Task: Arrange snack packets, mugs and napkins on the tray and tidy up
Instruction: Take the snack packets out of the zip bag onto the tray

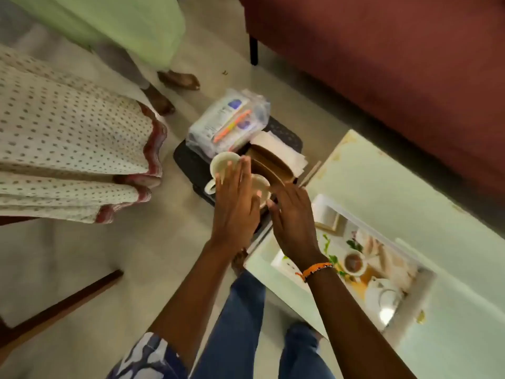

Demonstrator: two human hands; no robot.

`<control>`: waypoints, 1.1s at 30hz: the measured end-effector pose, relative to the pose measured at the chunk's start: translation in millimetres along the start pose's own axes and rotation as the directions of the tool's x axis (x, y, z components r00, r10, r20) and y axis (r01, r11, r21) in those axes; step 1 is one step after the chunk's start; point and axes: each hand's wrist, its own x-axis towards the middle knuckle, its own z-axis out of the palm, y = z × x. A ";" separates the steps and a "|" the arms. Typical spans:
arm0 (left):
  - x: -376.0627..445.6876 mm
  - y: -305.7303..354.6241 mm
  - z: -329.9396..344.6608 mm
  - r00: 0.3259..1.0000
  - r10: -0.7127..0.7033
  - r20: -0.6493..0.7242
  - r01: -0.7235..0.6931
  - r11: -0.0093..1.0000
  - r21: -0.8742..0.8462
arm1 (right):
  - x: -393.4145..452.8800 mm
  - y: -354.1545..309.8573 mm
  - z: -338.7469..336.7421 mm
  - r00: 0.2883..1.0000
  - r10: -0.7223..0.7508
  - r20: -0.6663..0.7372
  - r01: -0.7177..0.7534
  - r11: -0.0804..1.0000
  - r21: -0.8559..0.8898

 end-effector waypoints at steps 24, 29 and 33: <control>180.7 -169.9 17.5 0.425 -0.660 0.619 0.736 -0.146 -0.661 | 221.1 0.5 80.4 0.957 0.170 0.233 -0.187 0.981 0.052; 191.7 -149.8 12.0 0.644 -0.544 0.538 0.625 -0.030 -0.780 | 224.0 2.7 79.4 0.954 0.221 0.203 -0.249 0.960 0.127; 191.3 -120.2 -0.2 0.772 -0.534 0.346 0.503 0.180 -0.845 | 216.2 5.4 66.0 0.951 0.294 0.091 -0.308 0.912 0.270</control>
